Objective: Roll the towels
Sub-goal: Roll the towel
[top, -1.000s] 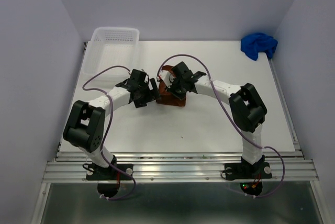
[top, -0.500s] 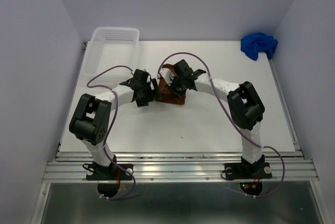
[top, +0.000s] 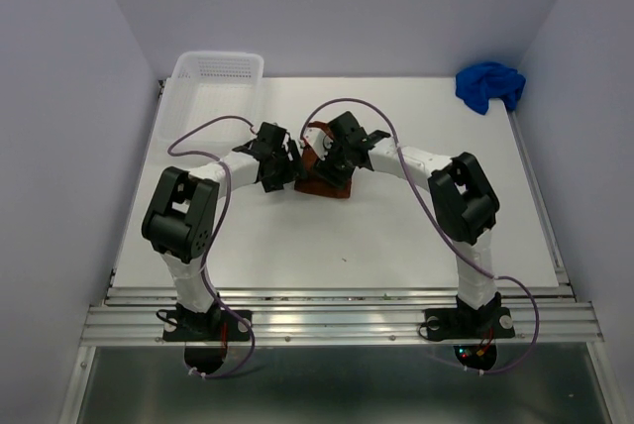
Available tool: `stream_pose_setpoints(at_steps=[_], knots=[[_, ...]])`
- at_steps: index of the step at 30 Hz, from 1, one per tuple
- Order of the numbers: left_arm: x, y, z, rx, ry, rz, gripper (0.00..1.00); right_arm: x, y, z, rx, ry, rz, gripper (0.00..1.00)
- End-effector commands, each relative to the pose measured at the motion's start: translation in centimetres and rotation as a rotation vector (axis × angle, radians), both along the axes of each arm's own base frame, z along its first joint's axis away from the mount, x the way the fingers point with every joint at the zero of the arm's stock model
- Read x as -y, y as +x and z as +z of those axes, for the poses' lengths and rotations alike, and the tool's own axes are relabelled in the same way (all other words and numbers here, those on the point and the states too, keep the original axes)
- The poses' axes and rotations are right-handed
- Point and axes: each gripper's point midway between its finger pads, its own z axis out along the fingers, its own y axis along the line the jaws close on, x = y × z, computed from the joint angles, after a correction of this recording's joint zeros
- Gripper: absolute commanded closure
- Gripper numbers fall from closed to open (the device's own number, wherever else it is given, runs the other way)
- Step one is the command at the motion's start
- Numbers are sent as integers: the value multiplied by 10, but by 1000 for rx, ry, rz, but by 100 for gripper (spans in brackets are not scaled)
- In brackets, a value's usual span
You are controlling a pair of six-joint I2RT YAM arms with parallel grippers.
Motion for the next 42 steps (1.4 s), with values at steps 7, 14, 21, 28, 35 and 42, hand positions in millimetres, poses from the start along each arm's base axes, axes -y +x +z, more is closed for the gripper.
stream_pose_setpoints(at_steps=[7,14,21,28,35,42], knots=[[-5,11,0,-4,56,14,22,-7,-11,71,125,104,161,30],[-6,17,-1,-12,97,-17,22,-14,-29,63,153,6,333,31],[-4,14,-6,-44,90,-37,22,3,-52,44,218,-81,483,32],[-7,5,-15,-72,101,-51,22,8,-38,23,302,-138,490,32],[-8,4,-16,-79,114,-63,22,11,-33,-5,283,-176,487,38],[-4,1,-16,-82,96,-90,21,9,-35,-18,277,-157,476,62]])
